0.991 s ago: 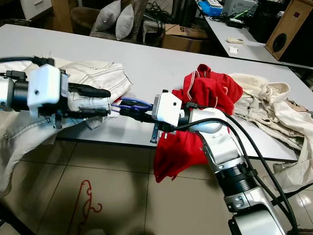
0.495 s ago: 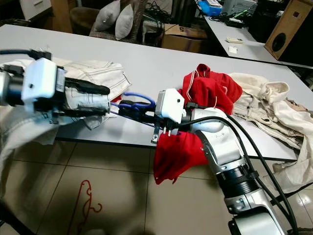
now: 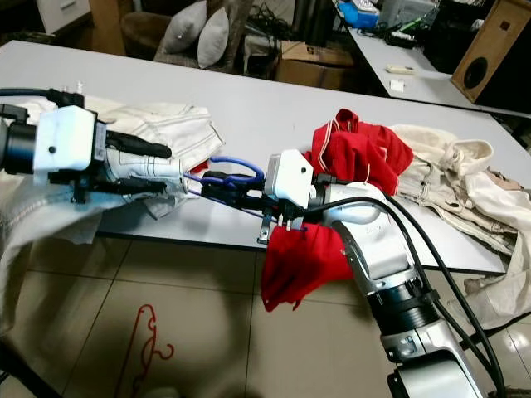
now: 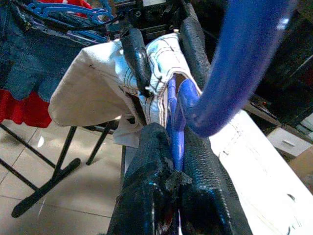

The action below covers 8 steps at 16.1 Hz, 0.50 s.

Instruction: Hang hanger

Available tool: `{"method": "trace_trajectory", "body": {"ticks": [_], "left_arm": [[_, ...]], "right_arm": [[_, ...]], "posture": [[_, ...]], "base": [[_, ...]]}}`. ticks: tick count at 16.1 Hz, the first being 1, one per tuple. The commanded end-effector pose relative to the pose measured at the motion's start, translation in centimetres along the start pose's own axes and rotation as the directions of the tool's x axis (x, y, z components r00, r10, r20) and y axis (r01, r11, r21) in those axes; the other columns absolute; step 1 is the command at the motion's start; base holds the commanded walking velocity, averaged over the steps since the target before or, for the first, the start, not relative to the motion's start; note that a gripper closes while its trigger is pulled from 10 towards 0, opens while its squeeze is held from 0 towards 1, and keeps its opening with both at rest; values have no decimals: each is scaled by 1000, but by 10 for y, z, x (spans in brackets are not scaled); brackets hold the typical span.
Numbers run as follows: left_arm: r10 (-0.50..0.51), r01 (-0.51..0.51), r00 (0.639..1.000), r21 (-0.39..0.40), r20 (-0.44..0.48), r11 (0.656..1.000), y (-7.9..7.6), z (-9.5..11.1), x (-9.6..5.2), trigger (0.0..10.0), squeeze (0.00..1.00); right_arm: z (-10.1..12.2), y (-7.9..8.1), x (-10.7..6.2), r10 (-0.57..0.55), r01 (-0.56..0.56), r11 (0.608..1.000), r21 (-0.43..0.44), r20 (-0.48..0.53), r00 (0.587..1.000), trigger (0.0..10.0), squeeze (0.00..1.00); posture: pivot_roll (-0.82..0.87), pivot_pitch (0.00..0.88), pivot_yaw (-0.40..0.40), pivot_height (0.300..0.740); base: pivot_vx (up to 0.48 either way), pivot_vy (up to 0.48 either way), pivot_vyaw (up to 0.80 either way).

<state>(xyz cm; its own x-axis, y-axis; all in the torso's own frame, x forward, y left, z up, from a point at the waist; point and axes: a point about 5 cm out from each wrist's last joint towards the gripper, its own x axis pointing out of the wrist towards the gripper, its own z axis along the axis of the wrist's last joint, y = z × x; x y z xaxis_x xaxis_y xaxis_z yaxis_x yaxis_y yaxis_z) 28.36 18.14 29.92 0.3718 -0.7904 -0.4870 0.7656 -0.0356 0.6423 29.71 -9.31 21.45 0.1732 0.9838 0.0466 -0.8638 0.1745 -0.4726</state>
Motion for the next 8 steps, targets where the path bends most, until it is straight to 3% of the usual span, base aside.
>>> {"method": "trace_trajectory", "body": {"ticks": [1,2,3,4,8], "left_arm": [[-25,25,1000,19,-13,999,1,2,3,10000,0],[-48,48,999,34,-24,998,3,2,6,10000,0],[-72,74,996,43,-44,996,4,1,9,3608,0],[-82,85,995,55,-54,995,4,0,10,0,0],[-155,158,986,60,-56,986,3,2,18,0,0]], "right_arm": [[12,-2,-2,16,-15,999,-47,36,999,10000,0],[13,-2,-2,29,-27,998,-60,23,999,10000,0],[13,-1,-1,43,-42,996,-76,9,999,10000,0],[13,-1,-1,49,-48,995,-82,4,999,10000,0],[17,-1,0,75,-75,991,-112,-7,997,10000,0]], "posture": [[251,0,-94,740],[251,0,-94,740],[247,0,-93,740],[246,0,-91,740],[242,0,-85,740]], "base": [[0,0,0],[0,0,0],[0,0,0],[0,0,0],[0,0,0]]}}
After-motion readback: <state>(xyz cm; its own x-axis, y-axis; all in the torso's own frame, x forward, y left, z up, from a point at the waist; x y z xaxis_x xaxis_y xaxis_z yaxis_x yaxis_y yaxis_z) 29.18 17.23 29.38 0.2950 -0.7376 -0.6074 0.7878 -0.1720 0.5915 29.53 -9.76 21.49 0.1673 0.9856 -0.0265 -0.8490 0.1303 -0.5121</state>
